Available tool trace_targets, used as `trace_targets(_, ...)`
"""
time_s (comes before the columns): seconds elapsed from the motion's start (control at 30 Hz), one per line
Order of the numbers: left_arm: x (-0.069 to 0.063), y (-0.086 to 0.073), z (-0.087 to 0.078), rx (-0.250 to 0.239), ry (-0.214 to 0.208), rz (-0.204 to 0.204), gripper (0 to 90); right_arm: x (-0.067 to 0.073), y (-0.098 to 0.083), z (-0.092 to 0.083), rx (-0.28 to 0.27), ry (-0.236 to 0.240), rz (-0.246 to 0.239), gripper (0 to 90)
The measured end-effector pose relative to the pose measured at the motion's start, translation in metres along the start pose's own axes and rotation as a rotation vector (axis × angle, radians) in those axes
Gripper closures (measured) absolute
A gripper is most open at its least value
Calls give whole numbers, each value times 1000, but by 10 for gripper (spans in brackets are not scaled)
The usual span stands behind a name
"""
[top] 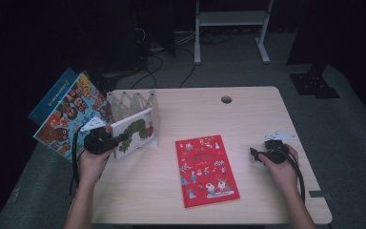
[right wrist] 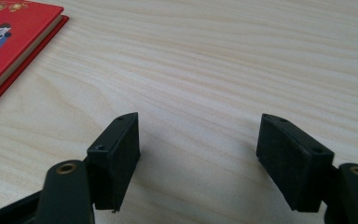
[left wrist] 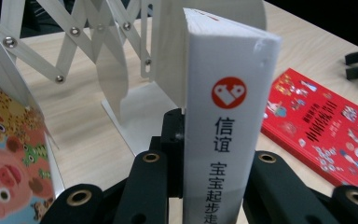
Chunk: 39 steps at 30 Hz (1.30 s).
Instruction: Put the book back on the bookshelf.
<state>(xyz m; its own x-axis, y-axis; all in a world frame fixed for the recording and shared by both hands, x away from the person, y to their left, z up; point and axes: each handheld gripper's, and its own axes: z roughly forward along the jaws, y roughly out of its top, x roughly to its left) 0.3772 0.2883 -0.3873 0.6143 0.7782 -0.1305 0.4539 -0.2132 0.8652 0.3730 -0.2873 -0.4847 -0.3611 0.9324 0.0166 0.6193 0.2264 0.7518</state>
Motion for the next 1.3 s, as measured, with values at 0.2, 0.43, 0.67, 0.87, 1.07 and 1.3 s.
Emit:
trace_targets(0.2, 7, 5, 15, -16, 20, -16, 756, 0, 0, 0, 0, 0, 0, 288)
trace_targets(0.43, 4, 5, 30, -12, 74, 14, 755, 0, 0, 0, 0, 0, 0, 288)
trace_targets(0.67, 0, 0, 37, -11, 92, 10, 751, 0, 0, 0, -1, 1, -2, 288)
trace_targets(0.87, -5, -7, 46, 14, 111, 14, 748, 0, 0, 0, -1, 0, -3, 289)
trace_targets(1.07, -8, -10, 55, 45, 114, 18, 743, 0, 0, 0, -1, -1, -4, 289)
trace_targets(1.3, -20, -9, 73, 122, 119, 38, 699, 1, 0, 0, -1, 0, -3, 289)
